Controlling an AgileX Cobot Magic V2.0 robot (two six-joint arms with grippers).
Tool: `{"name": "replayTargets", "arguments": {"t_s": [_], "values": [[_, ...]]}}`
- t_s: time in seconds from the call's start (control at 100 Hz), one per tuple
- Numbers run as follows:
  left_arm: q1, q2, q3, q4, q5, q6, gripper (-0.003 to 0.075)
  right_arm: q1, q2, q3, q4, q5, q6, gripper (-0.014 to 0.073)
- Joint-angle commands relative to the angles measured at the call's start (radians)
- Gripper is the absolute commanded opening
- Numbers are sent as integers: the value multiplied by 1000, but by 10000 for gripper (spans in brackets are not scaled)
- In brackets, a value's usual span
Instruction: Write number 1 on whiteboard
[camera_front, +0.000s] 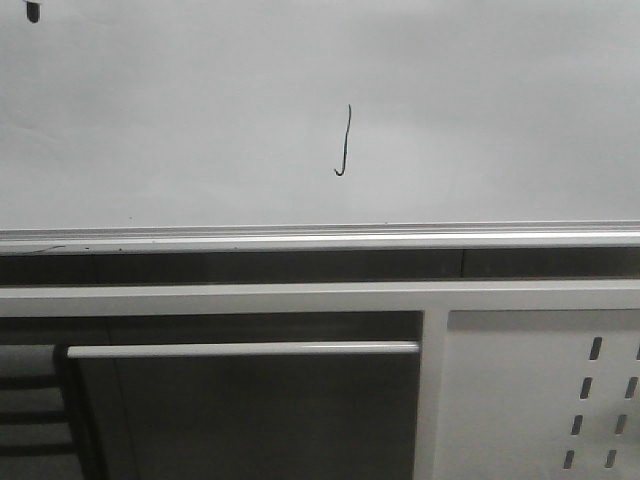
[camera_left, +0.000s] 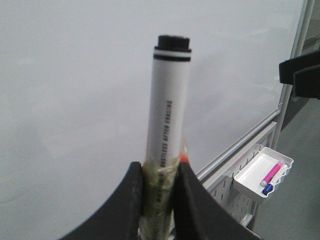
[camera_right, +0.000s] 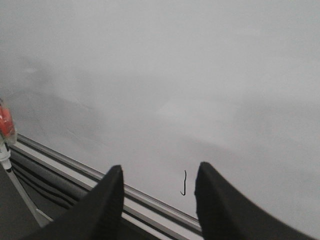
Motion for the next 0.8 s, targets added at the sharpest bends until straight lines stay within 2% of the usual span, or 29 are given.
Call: {"name": "replayTargets", "arguments": {"t_s": [0.0, 0.14, 0.24, 0.33, 0.4, 0.61, 0.79], "values": [[1, -9, -26, -77, 34, -14, -20, -2, -8, -31, -7, 33, -5, 299], [1, -9, -26, -77, 34, -14, -20, -2, -10, -31, -7, 64, -5, 299], [1, -9, -26, -77, 34, -14, -20, -2, -27, -18, -26, 156, -10, 298], [1, -9, -26, -77, 34, -14, -20, -2, -75, 35, -50, 200, -10, 261], [1, -9, -26, -77, 34, -14, -20, -2, -134, 89, -50, 197, -10, 237], [1, -9, -26, -77, 32, -12, -20, -2, -355, 253, -34, 155, -10, 237], [1, -9, -26, -77, 32, -11, -20, -2, -452, 303, -34, 125, -10, 237]]}}
